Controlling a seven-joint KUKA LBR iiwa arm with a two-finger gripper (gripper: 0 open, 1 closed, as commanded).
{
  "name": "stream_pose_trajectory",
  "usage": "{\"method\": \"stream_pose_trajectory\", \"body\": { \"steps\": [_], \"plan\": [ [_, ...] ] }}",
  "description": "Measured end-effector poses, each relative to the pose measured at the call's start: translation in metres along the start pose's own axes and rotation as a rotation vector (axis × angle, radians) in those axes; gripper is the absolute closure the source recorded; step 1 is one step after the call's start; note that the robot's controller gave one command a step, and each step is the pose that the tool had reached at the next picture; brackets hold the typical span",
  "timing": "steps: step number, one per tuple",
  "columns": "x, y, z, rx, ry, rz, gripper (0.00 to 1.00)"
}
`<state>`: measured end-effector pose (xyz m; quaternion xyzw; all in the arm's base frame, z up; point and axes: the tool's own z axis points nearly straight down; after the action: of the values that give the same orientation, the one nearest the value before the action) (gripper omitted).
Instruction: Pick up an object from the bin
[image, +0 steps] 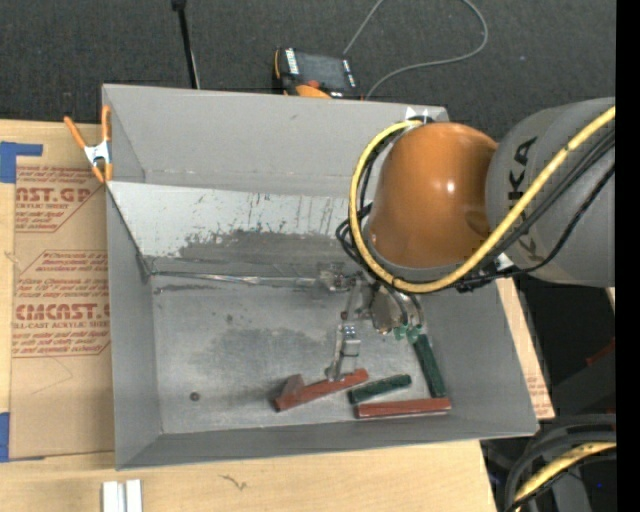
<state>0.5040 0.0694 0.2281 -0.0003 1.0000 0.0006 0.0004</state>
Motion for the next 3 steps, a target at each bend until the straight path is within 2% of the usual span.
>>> {"method": "stream_pose_trajectory", "body": {
  "steps": [1, 2, 3],
  "plan": [
    [0.020, 0.017, 0.158, -0.001, -0.015, -0.191, 0.00],
    [0.021, -0.007, 0.127, 0.001, -0.001, -0.118, 0.00],
    [0.024, -0.079, 0.114, 0.004, 0.000, -0.088, 0.00]
  ]
}}
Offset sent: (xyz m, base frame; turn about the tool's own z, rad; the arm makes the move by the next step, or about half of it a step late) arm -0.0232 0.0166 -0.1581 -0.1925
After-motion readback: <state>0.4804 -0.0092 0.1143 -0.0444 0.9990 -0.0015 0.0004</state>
